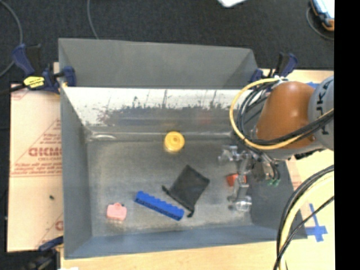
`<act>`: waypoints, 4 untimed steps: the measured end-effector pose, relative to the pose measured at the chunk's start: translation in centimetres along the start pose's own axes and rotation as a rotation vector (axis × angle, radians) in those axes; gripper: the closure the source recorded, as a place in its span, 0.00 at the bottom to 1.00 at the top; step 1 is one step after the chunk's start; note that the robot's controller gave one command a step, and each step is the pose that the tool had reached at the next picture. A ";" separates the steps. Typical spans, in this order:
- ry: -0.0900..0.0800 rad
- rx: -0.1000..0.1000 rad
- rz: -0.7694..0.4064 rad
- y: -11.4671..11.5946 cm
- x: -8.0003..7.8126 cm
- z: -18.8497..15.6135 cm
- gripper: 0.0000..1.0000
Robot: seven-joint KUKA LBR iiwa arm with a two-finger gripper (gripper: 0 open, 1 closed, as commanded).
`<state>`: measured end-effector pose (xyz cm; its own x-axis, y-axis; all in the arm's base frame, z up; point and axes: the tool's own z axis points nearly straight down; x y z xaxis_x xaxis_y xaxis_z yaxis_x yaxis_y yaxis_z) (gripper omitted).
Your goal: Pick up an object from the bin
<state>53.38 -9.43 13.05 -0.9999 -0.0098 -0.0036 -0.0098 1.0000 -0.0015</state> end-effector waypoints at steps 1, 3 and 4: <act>0.000 0.000 -0.001 0.0 0.0 0.0 0.00; -0.006 0.001 -0.232 5.1 -2.5 6.0 1.00; -0.006 0.001 -0.232 5.1 -2.5 6.0 1.00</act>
Offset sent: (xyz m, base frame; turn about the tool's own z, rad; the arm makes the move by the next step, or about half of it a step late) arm 0.0002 0.0999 -0.0229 0.1573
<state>55.90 -4.29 7.09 -0.9709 -0.2392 -0.0087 -0.2391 0.9710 -0.0043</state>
